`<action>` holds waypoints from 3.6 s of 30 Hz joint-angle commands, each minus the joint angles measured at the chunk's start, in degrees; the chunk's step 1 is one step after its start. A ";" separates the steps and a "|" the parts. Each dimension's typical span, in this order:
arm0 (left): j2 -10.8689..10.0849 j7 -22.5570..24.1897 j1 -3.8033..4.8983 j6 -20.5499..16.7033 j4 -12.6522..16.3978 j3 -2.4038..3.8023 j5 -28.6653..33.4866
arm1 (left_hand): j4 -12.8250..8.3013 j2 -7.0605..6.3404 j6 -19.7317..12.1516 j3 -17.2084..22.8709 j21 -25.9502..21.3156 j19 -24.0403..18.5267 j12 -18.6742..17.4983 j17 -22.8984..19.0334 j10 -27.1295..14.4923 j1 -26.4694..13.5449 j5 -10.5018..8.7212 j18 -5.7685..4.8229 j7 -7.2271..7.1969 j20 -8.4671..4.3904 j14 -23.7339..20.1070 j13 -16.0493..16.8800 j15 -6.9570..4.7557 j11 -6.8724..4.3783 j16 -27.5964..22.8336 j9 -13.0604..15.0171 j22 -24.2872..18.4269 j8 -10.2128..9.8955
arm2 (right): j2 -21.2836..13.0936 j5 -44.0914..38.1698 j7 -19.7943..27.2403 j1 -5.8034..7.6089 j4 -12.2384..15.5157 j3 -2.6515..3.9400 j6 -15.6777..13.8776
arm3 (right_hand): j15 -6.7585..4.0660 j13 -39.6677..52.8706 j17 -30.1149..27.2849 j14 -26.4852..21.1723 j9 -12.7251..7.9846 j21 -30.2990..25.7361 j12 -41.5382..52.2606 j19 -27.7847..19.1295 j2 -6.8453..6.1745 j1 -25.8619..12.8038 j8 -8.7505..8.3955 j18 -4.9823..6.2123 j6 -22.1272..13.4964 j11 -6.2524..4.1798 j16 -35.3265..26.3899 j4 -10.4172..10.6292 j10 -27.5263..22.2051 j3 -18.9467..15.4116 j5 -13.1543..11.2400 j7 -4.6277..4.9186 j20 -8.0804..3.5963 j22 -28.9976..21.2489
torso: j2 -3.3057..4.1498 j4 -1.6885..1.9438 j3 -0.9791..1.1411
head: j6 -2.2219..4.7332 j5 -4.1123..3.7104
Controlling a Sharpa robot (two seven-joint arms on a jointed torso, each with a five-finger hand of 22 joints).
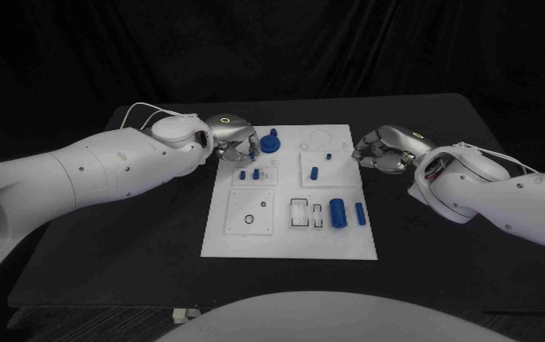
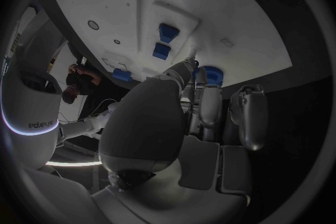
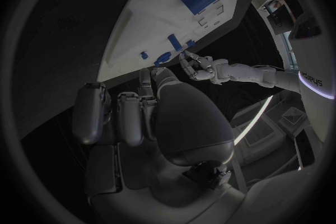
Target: Assemble the parts on the task board
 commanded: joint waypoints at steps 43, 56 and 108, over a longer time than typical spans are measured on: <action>0.74 -0.52 -1.02 1.16 -0.32 0.05 -0.11 | -0.06 0.16 -0.05 -0.26 -0.61 -0.61 -0.25 -0.60 -0.26 -0.28 -0.01 -0.21 -0.65 -0.07 -0.81 -0.18 -0.16 -0.12 -0.65 -0.17 11.26 -0.44 | 0.05 -0.12 -0.95 -0.34 0.15 0.04 0.43 | -0.49 -1.73 -0.12 2.95 0.11 -0.47 -0.38 0.17 0.07 0.16 0.03 0.94 0.55 -0.52 -0.31 -0.11 1.58 0.59 0.15 -0.07 0.48 10.26 | 0.02 0.06 -0.01 | 0.00 -0.20; 1.11 -0.70 -1.28 0.85 -0.85 0.05 -0.11 | 0.09 0.34 -0.09 -0.27 -0.63 -0.62 -0.28 -0.69 -0.15 -0.45 0.03 -0.21 -0.63 -0.06 -0.91 -0.23 -0.18 -0.10 -0.73 -0.22 11.27 -0.52 | 0.02 -0.12 -0.98 -0.35 0.15 0.04 0.45 | -0.49 -1.73 -0.12 2.95 0.11 -0.47 -0.38 0.17 0.07 0.16 0.03 0.94 0.55 -0.52 -0.31 -0.11 1.58 0.59 0.15 -0.07 0.48 10.26 | 0.03 0.02 0.00 | 0.00 -0.19; -10.99 0.92 -1.13 -14.03 3.04 0.05 6.05 | 4.39 -1.34 -13.79 -6.30 -47.98 -40.83 4.30 -24.86 -21.73 -6.43 -2.25 6.05 -6.05 1.18 -38.24 3.16 2.62 0.80 -28.15 -9.96 -1.02 0.26 | 1.19 -8.97 -4.75 10.66 2.14 0.06 0.43 | 1.07 -47.70 -7.92 -0.07 0.25 -12.23 -44.68 -4.24 -7.52 1.01 -1.79 2.84 -0.50 1.27 -5.52 -0.70 -32.75 6.20 -0.29 1.39 1.75 7.30 | -0.52 0.02 -0.60 | 0.00 2.65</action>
